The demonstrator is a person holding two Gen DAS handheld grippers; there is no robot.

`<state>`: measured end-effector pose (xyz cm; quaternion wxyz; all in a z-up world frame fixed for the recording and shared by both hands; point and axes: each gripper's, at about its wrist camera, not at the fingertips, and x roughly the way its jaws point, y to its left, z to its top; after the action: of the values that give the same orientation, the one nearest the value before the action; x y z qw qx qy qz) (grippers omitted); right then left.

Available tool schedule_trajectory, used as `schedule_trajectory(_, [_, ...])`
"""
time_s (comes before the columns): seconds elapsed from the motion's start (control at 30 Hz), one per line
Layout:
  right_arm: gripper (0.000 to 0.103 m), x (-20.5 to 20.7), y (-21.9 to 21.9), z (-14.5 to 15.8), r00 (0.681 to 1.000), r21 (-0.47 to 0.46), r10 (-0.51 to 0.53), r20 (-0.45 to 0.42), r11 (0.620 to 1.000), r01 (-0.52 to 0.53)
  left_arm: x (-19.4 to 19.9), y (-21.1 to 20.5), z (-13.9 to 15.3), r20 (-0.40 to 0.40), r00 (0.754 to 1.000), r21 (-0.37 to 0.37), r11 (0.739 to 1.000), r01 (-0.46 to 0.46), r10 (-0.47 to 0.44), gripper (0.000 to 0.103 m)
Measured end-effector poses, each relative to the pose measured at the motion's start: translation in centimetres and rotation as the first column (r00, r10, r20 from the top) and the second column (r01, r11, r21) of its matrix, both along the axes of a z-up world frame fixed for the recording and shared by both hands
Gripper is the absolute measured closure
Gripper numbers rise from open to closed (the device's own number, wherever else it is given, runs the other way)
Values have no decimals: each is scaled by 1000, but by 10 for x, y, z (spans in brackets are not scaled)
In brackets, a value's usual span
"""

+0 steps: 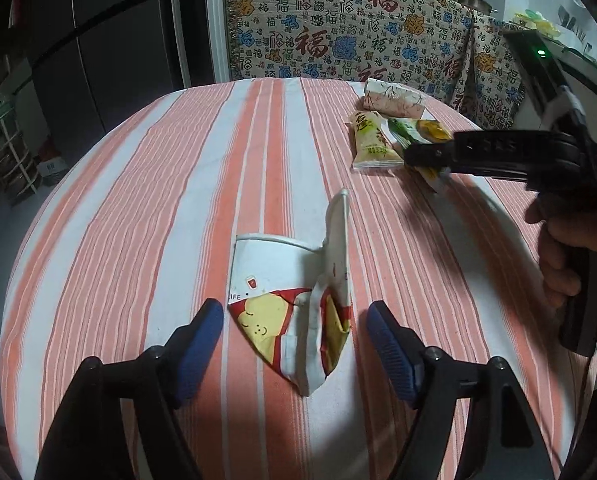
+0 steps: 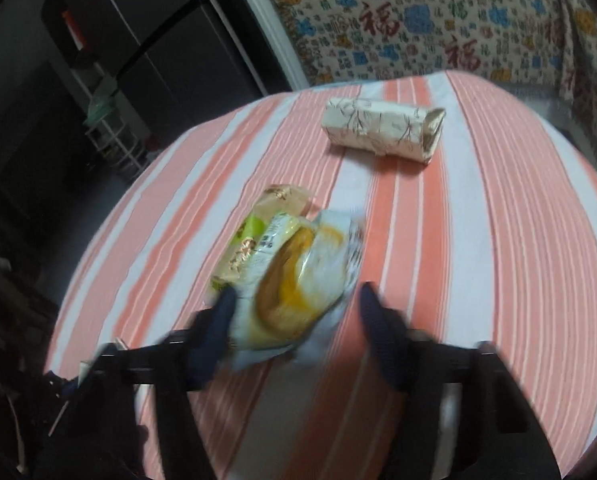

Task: Collect trash
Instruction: 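Grasp the yellow snack wrapper with the right tool while the left tool approaches the white wrapper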

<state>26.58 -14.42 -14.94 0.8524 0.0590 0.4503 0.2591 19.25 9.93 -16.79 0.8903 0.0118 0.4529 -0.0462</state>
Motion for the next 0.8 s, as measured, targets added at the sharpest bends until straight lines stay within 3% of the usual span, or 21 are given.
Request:
schedule_trajectory(0.07, [64,-16,-5,7,999,-26,43,7,999,-43,0,0,0,0,1000,1,1000,0,0,27])
schedule_trajectory(0.2, [65,-77,-15,26,987,-228,137,79,967,-116,-1,-2,0,0,1000,2,1000,-2,2,27])
schedule_trajectory(0.3, [63,-120,-24,23,978,-259,188,84,952,-161,-2,-2,1,-1,1000,3,1000,-2,2,27])
schedule_trajectory(0.37, [55,-132,-27,11,980,-261,179,88,953,-151,-2,-2,1,-1,1000,5,1000,-2,2,26])
schedule_trajectory(0.43, [31,-134,-30,0,984,-260,147,96,958,-118,-1,-2,1,-1,1000,4,1000,-1,1,26])
schedule_trajectory(0.8, [15,-123,-22,-10,984,-263,144,106,958,-112,-6,10,3,1,998,-61,996,58,-58,27])
